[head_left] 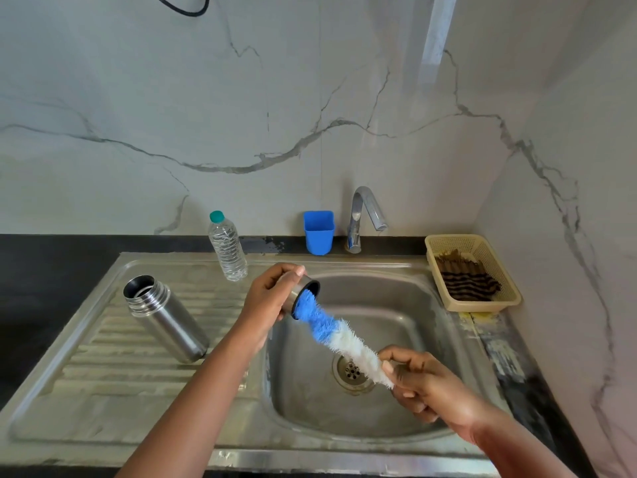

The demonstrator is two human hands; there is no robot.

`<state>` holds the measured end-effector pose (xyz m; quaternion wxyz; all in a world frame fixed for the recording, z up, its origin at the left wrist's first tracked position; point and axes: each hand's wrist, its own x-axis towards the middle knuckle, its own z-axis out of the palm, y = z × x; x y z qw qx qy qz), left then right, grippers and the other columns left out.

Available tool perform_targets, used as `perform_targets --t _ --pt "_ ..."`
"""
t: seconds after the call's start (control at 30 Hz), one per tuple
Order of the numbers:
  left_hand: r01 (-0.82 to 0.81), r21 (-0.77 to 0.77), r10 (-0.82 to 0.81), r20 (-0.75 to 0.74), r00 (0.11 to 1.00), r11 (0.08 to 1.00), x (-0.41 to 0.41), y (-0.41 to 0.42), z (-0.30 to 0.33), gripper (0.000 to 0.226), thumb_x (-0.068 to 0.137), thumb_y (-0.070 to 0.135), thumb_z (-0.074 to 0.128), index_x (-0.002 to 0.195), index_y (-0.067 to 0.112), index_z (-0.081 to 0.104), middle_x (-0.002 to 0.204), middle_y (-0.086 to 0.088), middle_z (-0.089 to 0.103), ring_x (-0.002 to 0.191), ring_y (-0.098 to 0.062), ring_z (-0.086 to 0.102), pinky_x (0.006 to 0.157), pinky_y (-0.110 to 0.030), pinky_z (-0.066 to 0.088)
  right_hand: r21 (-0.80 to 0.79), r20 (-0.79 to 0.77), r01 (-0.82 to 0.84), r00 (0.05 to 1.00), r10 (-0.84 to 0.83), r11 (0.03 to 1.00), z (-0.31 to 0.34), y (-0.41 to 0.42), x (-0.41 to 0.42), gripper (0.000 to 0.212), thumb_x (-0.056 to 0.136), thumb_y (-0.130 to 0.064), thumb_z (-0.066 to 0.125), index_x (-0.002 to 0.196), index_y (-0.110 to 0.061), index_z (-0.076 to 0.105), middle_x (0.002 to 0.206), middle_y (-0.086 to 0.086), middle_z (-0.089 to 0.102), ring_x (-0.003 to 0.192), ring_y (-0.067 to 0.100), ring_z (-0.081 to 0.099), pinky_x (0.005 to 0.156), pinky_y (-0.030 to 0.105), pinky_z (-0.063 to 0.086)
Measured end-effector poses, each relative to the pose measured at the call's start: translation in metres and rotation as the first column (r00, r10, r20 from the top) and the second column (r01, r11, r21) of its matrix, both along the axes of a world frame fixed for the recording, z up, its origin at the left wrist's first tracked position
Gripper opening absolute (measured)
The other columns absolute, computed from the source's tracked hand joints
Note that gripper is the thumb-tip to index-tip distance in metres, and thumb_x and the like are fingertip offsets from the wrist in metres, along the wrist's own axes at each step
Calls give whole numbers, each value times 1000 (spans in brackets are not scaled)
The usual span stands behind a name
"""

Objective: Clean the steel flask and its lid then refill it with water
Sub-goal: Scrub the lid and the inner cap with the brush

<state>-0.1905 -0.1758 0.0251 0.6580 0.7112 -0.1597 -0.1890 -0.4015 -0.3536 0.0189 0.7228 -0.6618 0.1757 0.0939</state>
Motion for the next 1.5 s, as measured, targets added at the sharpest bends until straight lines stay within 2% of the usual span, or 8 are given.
perform_targets --t 0.13,0.33,0.47,0.67,0.9,1.2,1.4,1.5 --pt "-72 37 76 -116 990 997 -2 4 -6 42 94 44 59 94 2 65 56 -2 54 44 -9 47 39 -15 32 -916 257 198 958 130 350 -4 -25 3 29 85 -28 74 108 -41 62 66 -24 56 58 7 58 53 30 50" --pt "65 221 2 -290 957 973 -12 3 -19 47 91 56 56 79 11 63 50 -2 48 38 -11 37 37 -18 21 -720 367 597 761 535 -355 8 -26 1 28 93 -6 56 113 -23 66 72 -3 58 54 18 54 40 31 42" --pt "-14 227 63 -211 975 974 -13 0 -20 35 90 48 63 83 15 69 56 2 55 44 -8 47 41 -19 31 -903 310 377 904 296 -207 -15 -8 -3 41 74 -5 72 107 -30 73 75 -11 65 48 16 56 34 27 38" --pt "-122 29 125 -256 959 992 -14 -4 -29 50 93 50 57 103 2 63 61 -1 51 47 -8 44 42 -17 30 -574 265 103 962 66 812 -6 -9 -3 21 89 -25 72 102 -40 66 56 -13 48 56 2 43 66 34 45" --pt "-37 157 77 -254 964 987 -17 -14 -27 32 89 50 64 86 19 68 57 4 55 48 -7 45 45 -20 30 -911 328 364 925 193 -195 -16 3 -4 45 67 -2 62 102 -27 75 68 -6 63 43 21 55 31 24 34" --pt "-104 -137 40 -406 913 985 -23 -19 -31 44 82 58 61 101 19 63 70 0 59 56 -9 48 44 -19 34 -353 263 187 960 -94 917 -3 -15 -6 24 81 -42 74 103 -33 70 66 5 60 66 23 56 78 43 50" --pt "-29 253 62 -127 990 967 -17 -26 -26 36 87 56 64 98 21 66 78 2 65 58 -9 54 49 -19 39 -964 267 268 963 42 2 -24 7 -9 47 62 -22 89 102 -38 70 76 -14 69 46 18 62 33 30 42" --pt "-2 482 -125 231 965 876 -6 -19 -34 31 81 63 67 91 33 66 87 10 68 76 -8 64 66 -27 48 -985 175 174 975 139 21 -24 6 -12 48 67 -25 86 109 -41 67 81 -21 69 58 15 66 43 31 48"
